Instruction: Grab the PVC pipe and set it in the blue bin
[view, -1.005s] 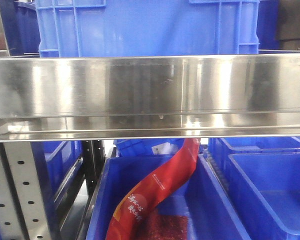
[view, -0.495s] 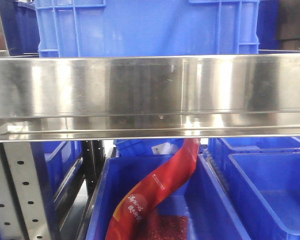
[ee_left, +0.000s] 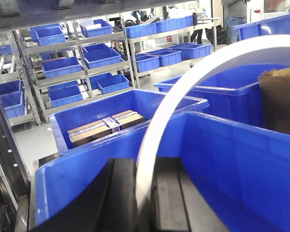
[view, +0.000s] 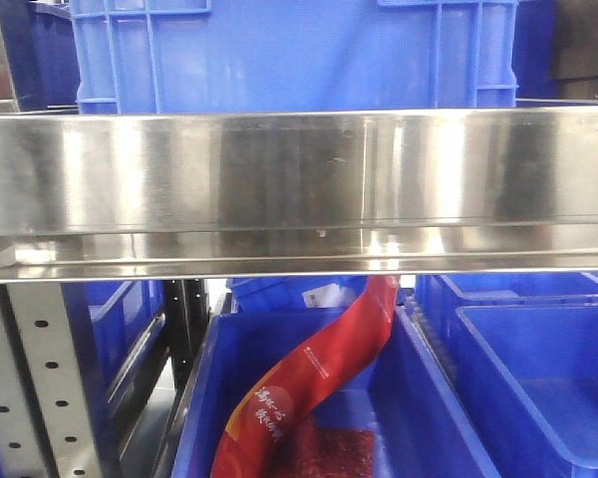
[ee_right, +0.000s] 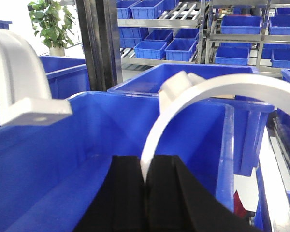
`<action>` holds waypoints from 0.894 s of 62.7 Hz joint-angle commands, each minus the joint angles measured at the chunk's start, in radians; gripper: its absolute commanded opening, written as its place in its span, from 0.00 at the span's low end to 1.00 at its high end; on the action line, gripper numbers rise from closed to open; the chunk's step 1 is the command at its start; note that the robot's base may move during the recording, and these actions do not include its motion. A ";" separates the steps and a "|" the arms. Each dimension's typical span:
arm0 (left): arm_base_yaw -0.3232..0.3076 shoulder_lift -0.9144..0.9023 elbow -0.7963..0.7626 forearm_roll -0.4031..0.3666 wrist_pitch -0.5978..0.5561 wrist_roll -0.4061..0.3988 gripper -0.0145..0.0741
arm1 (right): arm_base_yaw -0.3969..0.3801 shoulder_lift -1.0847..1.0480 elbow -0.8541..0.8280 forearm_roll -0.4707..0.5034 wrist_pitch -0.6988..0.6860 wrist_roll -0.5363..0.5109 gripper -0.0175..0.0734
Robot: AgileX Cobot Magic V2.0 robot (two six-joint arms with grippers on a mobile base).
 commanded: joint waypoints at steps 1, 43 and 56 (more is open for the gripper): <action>-0.006 0.006 -0.011 0.012 -0.014 0.001 0.04 | 0.004 0.009 -0.008 0.000 -0.030 -0.002 0.04; 0.007 0.035 -0.011 0.046 -0.012 0.001 0.09 | 0.041 0.054 -0.011 0.000 -0.094 -0.002 0.28; 0.007 0.049 -0.011 0.046 -0.012 0.001 0.28 | 0.041 0.052 -0.013 0.000 -0.083 -0.002 0.28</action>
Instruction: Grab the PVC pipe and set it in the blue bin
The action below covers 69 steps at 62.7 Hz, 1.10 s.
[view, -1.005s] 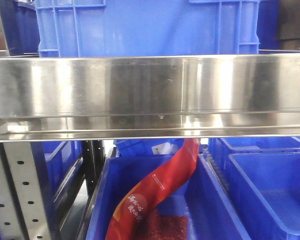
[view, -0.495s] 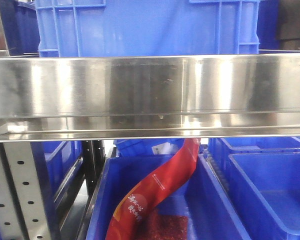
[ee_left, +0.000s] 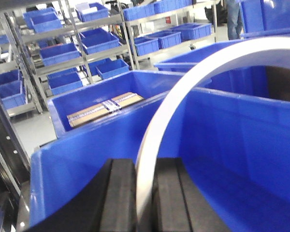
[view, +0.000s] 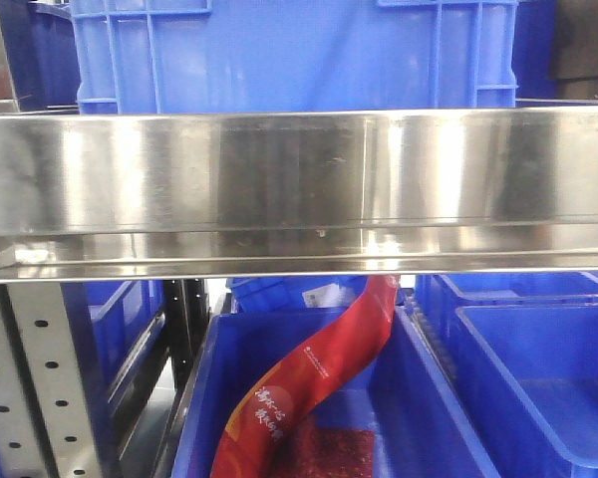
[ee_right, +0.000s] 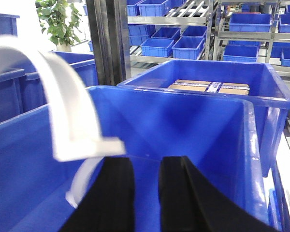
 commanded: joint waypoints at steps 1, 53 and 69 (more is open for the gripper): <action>0.002 0.001 -0.009 0.004 -0.028 0.001 0.29 | 0.000 -0.006 -0.015 0.000 -0.026 -0.002 0.28; -0.042 -0.086 -0.092 0.004 0.162 0.001 0.30 | -0.002 -0.198 -0.022 -0.004 0.136 -0.062 0.13; -0.063 -0.165 -0.092 0.004 0.229 0.001 0.04 | -0.002 -0.277 -0.022 -0.004 0.200 -0.062 0.01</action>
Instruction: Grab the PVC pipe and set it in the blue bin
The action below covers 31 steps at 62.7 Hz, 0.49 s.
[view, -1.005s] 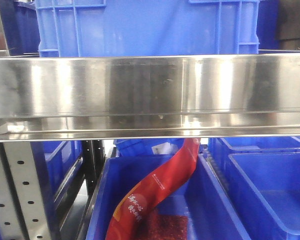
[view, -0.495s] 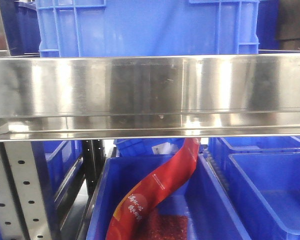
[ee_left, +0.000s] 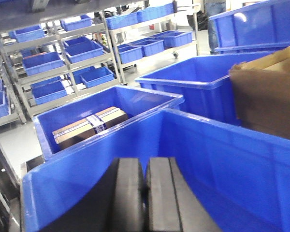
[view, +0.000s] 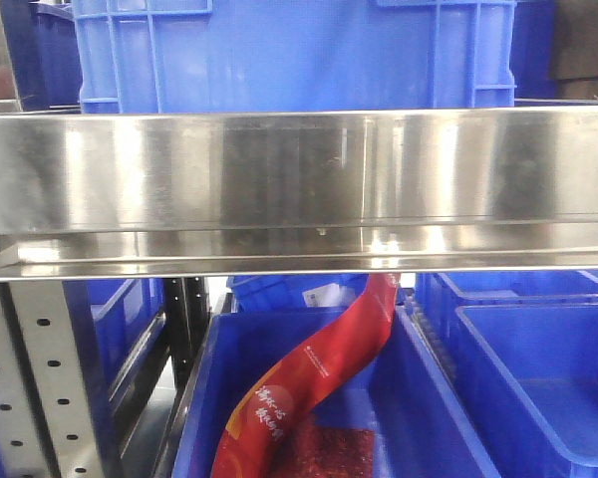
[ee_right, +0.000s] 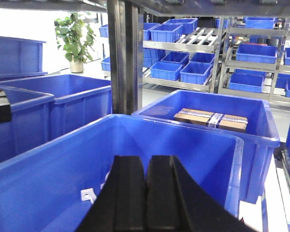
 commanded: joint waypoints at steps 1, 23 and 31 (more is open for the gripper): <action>-0.008 -0.036 -0.011 0.000 0.029 0.001 0.04 | -0.002 -0.033 -0.008 -0.004 0.016 -0.009 0.01; -0.008 -0.146 -0.011 0.000 0.180 -0.001 0.04 | -0.002 -0.119 -0.004 -0.004 0.096 -0.009 0.02; -0.008 -0.185 0.003 0.000 0.219 -0.002 0.04 | -0.003 -0.145 -0.003 -0.011 0.119 -0.009 0.02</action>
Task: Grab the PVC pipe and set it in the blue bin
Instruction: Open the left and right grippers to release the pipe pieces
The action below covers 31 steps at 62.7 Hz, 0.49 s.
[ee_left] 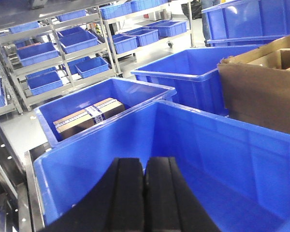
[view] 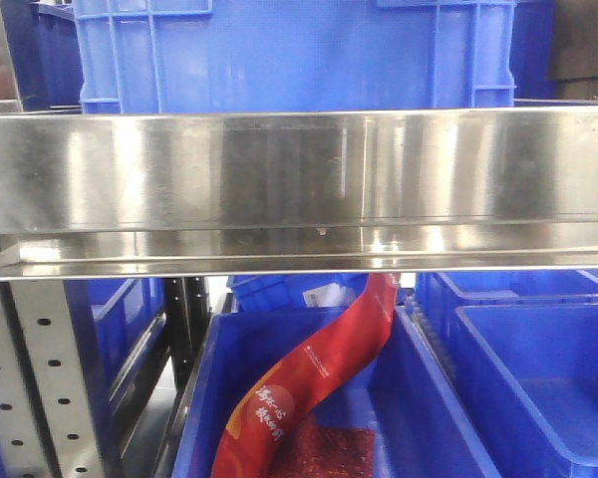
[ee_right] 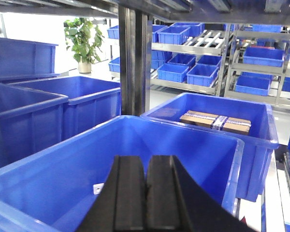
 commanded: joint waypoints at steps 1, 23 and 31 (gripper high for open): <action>-0.006 -0.039 0.011 0.000 0.014 -0.002 0.04 | -0.003 -0.030 -0.003 -0.011 0.007 -0.007 0.02; -0.002 -0.255 0.262 -0.008 -0.061 -0.029 0.04 | -0.004 -0.148 0.046 -0.063 0.040 -0.007 0.02; -0.002 -0.330 0.323 -0.008 -0.069 -0.039 0.04 | -0.004 -0.176 0.046 -0.063 0.061 -0.007 0.02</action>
